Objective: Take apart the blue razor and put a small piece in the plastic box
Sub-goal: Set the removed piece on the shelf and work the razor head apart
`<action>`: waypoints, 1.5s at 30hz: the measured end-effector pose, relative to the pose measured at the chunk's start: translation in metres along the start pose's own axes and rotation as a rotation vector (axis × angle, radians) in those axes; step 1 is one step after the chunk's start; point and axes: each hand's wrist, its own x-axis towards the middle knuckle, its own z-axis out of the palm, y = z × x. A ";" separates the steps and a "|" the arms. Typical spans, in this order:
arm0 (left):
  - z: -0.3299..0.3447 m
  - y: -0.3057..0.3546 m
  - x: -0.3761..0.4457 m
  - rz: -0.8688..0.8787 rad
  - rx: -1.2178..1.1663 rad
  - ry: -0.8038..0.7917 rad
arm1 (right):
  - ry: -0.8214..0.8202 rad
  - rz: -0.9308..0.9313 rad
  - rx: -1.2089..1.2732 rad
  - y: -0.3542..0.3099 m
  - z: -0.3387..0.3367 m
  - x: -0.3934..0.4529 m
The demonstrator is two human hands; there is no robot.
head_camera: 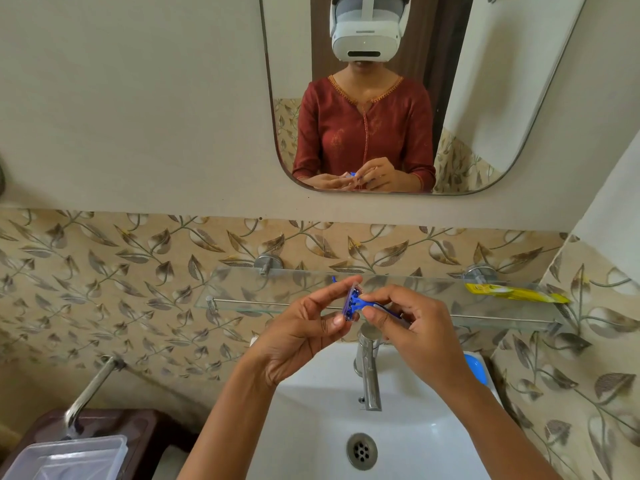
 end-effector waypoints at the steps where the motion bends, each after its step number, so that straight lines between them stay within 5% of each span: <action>1: 0.000 -0.001 0.000 0.006 0.019 0.016 | 0.010 0.001 -0.024 0.000 0.000 0.000; 9: -0.003 0.000 0.002 0.014 0.058 0.047 | -0.041 -0.004 -0.206 -0.005 0.000 0.006; 19: -0.005 0.002 0.001 0.024 0.137 0.062 | -0.032 0.151 -0.116 -0.008 0.001 0.009; 45: -0.006 0.001 -0.002 0.038 0.235 0.104 | -0.049 0.210 0.018 -0.013 0.005 0.011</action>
